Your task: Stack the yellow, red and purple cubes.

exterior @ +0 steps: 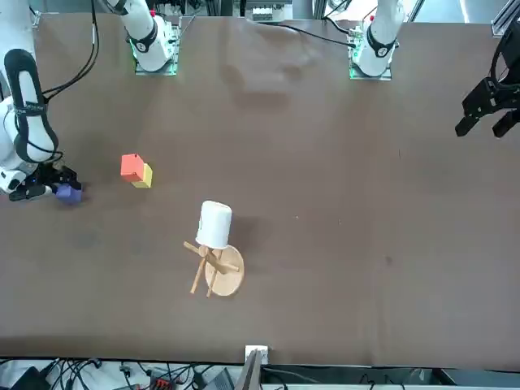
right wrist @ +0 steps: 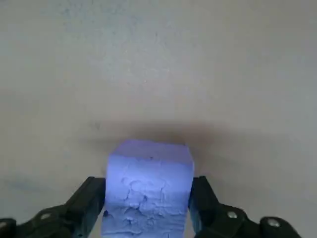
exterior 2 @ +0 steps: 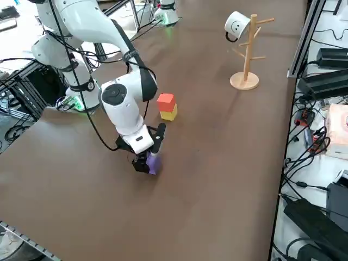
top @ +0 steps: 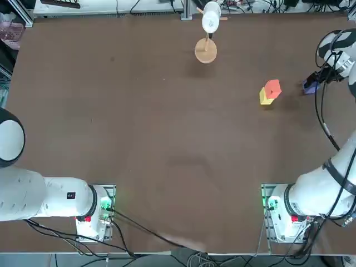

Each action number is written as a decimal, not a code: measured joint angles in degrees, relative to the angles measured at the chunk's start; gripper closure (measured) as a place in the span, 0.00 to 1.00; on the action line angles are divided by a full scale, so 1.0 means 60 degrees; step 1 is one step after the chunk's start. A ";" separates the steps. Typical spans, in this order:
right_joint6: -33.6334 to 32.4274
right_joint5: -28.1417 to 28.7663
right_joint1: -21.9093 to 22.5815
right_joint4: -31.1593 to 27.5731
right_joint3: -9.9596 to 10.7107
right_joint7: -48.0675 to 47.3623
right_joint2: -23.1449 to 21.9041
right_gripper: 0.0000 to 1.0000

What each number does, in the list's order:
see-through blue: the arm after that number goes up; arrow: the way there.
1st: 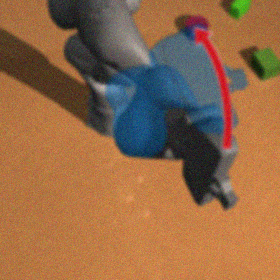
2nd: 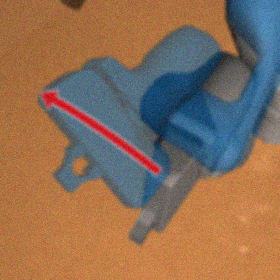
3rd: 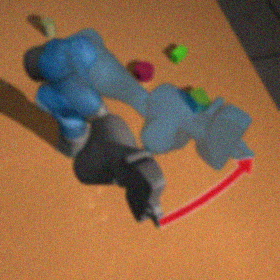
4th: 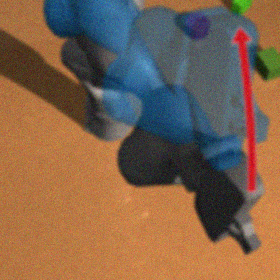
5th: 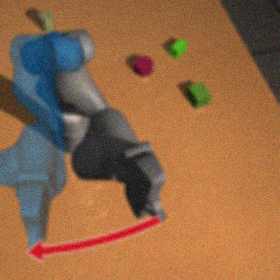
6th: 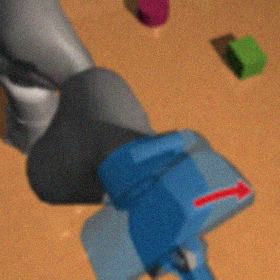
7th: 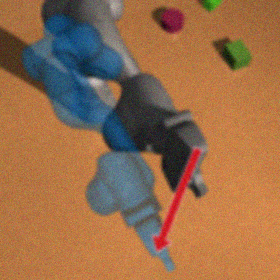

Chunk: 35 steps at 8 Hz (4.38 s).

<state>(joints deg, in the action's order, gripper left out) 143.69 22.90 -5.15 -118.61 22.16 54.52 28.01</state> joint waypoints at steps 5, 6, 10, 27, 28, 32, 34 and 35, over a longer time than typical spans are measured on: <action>-0.0472 0.0039 0.0290 0.0339 -0.0092 0.0082 -0.0162 0.30; -0.1077 0.0063 0.0500 0.0427 -0.0088 0.0027 -0.0517 0.30; -0.2687 -0.0588 0.1352 -0.0079 -0.0067 -0.1795 -0.2491 0.30; -0.2538 -0.3252 0.4137 -0.2521 -0.0638 -0.7586 -0.5122 0.31; -0.2468 -0.3252 0.4223 -0.2555 -0.0664 -0.7586 -0.5122 0.31; -0.1819 -0.3253 0.4247 -0.3093 -0.0653 -0.7586 -0.5120 0.33; -0.1800 -0.3253 0.4212 -0.3112 -0.0634 -0.7586 -0.5121 0.33; -0.1800 -0.3253 0.4171 -0.3113 -0.0617 -0.7586 -0.5121 0.33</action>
<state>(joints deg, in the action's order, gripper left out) 132.89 3.39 19.88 -137.28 18.47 9.00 -2.72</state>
